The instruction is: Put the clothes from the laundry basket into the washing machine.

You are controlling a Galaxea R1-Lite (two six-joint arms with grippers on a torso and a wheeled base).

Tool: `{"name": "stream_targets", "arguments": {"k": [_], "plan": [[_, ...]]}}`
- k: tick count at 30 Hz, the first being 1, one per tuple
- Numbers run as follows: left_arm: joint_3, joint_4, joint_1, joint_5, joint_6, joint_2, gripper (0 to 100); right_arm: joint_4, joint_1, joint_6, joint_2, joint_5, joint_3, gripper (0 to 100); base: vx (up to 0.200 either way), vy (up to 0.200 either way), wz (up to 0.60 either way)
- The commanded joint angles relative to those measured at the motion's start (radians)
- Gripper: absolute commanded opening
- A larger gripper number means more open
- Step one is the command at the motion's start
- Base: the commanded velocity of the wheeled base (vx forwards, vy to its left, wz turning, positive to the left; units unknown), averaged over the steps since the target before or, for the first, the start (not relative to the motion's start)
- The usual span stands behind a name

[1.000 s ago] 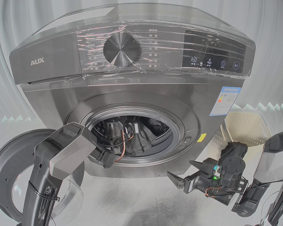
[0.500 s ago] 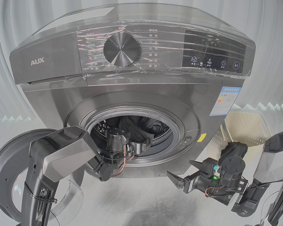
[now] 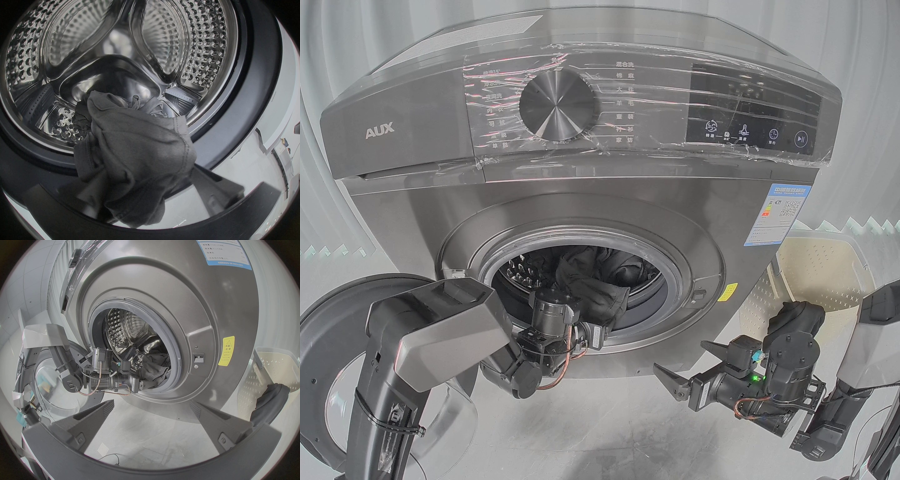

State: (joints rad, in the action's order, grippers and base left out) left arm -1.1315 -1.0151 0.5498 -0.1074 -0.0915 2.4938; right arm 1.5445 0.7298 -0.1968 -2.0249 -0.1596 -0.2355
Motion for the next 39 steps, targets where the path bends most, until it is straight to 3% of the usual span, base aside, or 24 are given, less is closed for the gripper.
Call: {"name": "stream_targets", "arguments": {"k": [1, 17, 28, 29, 34, 39], "plan": [[-0.042, -0.005, -0.004, -0.001, -0.007, 0.025, 0, 0.000, 0.000, -0.001, -0.001, 0.000, -0.001, 100, 0.000, 0.000, 0.00], [-0.401, -0.065, -0.087, -0.081, -0.013, 0.117, 0, 0.002, 0.000, -0.001, -0.001, 0.000, -0.001, 100, 0.000, 0.000, 0.00], [-0.444, -0.066, -0.094, -0.081, -0.019, 0.129, 0, 0.000, -0.001, -0.003, -0.001, 0.000, 0.001, 100, 0.000, 0.000, 0.00], [-0.444, -0.066, -0.093, -0.081, -0.022, 0.129, 100, 0.000, -0.001, -0.001, 0.000, 0.000, 0.001, 100, 0.000, 0.000, 0.00], [-0.433, -0.072, -0.085, -0.081, -0.044, 0.122, 100, 0.000, -0.001, -0.003, -0.001, 0.000, 0.002, 100, 0.000, 0.000, 0.00], [-0.376, -0.089, -0.077, -0.081, -0.040, 0.097, 100, 0.000, -0.001, -0.003, 0.000, 0.000, 0.005, 100, 0.000, 0.000, 0.00]]}}
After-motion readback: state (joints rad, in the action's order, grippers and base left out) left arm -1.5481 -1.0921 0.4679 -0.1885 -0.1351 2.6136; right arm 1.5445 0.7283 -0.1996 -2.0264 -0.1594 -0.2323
